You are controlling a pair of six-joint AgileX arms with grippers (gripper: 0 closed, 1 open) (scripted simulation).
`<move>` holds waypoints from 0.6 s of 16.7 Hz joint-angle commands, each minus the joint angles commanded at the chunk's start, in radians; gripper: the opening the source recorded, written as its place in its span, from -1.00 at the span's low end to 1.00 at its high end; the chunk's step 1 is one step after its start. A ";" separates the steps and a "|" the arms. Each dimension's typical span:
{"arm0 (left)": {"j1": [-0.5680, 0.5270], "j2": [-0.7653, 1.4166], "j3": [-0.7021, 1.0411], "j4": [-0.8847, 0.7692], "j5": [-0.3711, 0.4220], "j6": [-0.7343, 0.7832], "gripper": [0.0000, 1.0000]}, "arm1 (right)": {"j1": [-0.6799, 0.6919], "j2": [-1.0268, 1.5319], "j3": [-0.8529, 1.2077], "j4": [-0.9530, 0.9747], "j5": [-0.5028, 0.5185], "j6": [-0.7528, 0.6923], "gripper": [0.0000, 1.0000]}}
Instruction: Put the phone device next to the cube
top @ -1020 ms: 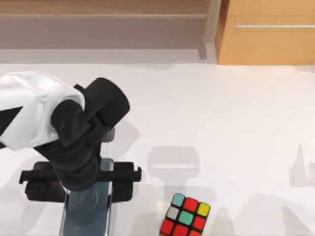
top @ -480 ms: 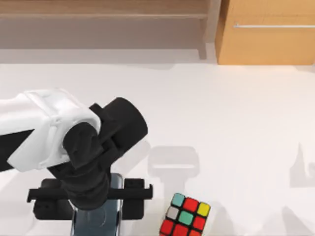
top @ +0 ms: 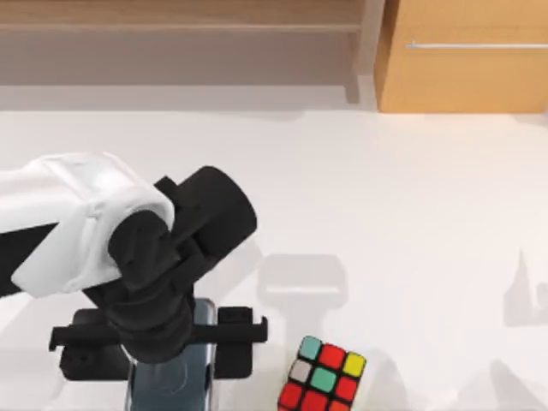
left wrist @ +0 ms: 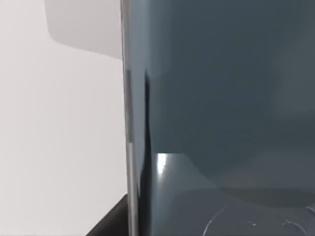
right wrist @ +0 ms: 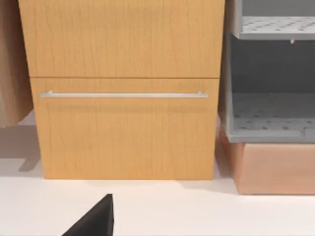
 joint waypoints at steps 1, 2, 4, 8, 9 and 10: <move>0.001 -0.002 0.004 0.002 0.002 -0.002 -1.00 | 0.000 0.000 0.000 0.000 0.000 0.000 1.00; 0.002 -0.005 0.008 0.005 0.004 -0.004 -1.00 | 0.000 0.000 0.000 0.000 0.000 0.000 1.00; 0.004 -0.011 0.017 0.012 0.009 -0.008 -1.00 | 0.000 0.000 0.000 0.000 0.000 0.000 1.00; 0.003 -0.028 0.039 0.029 0.019 -0.014 -1.00 | 0.000 0.000 0.000 0.000 0.000 0.000 1.00; 0.002 -0.032 0.045 0.034 0.021 -0.015 -1.00 | 0.000 0.000 0.000 0.000 0.000 0.000 1.00; 0.001 -0.037 0.050 0.040 0.023 -0.016 -1.00 | 0.000 0.000 0.000 0.000 0.000 0.000 1.00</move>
